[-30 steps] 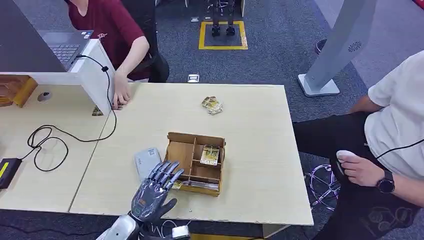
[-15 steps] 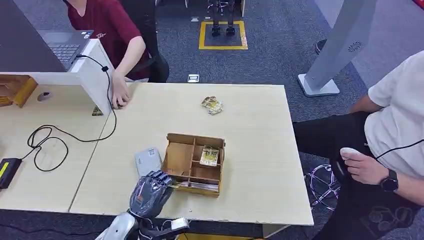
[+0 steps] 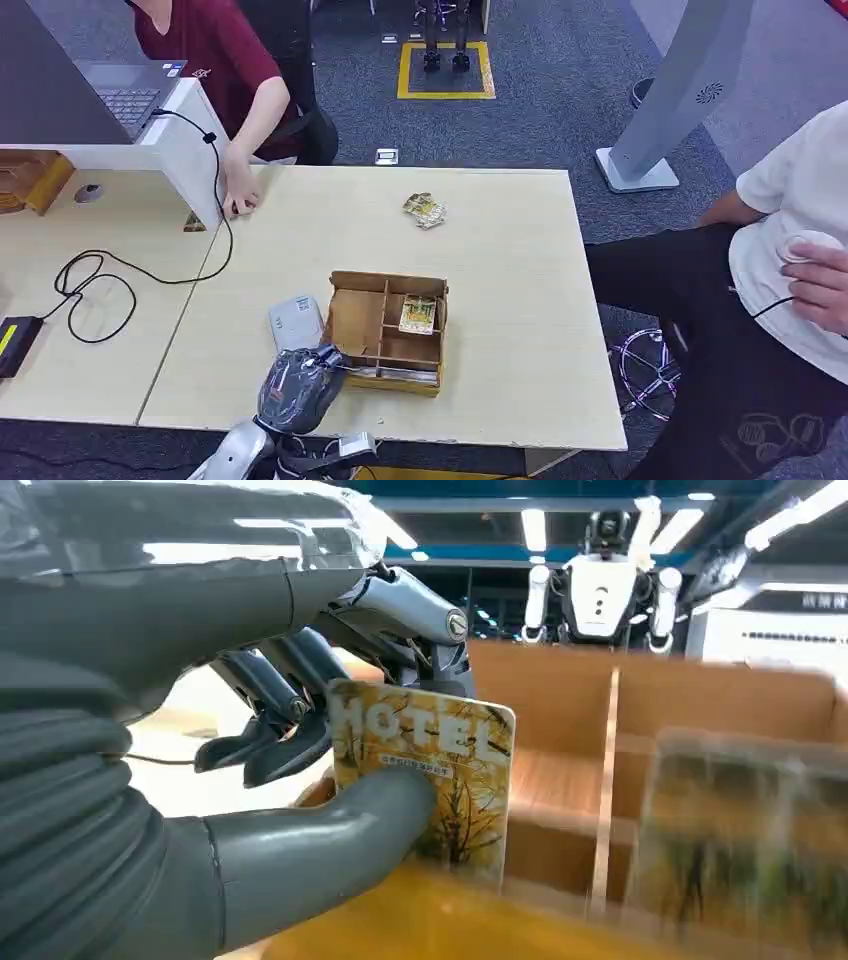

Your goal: Pass the card to the sensor for recognition and then transmit it.

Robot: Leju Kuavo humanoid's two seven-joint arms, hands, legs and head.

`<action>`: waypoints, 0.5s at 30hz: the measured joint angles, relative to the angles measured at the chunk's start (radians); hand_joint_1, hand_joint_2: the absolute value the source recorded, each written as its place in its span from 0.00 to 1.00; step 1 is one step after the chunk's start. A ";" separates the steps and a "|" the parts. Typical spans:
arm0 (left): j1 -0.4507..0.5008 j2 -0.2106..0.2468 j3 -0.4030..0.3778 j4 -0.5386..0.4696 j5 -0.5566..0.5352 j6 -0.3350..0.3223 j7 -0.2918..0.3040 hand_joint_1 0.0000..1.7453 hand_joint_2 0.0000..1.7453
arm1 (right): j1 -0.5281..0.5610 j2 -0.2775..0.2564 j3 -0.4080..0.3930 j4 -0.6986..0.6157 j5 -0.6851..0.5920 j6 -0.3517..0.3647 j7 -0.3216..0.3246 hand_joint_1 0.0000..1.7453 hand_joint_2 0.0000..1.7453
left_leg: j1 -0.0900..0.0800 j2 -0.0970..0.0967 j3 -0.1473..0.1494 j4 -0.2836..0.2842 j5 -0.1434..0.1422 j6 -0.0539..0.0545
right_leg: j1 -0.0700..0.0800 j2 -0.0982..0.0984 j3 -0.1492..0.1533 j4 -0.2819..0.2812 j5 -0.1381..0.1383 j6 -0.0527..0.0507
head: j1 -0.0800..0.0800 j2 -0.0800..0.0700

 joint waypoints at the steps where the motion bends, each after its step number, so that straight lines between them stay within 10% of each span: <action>1: 0.000 0.004 0.000 -0.021 0.012 -0.005 -0.001 1.00 1.00 | 0.000 0.000 0.000 0.000 -0.001 -0.001 0.000 0.00 0.00 | 0.000 0.000 0.000 0.000 0.000 0.000 | 0.000 0.000 0.000 0.000 0.000 0.000 | 0.000 0.000; 15: -0.231 0.126 0.130 -0.441 0.148 -0.226 0.064 1.00 1.00 | 0.002 0.000 0.000 0.000 -0.013 -0.001 0.003 0.00 0.00 | 0.000 0.000 0.000 0.000 0.002 0.000 | 0.000 0.000 0.000 0.001 0.001 0.000 | 0.000 0.000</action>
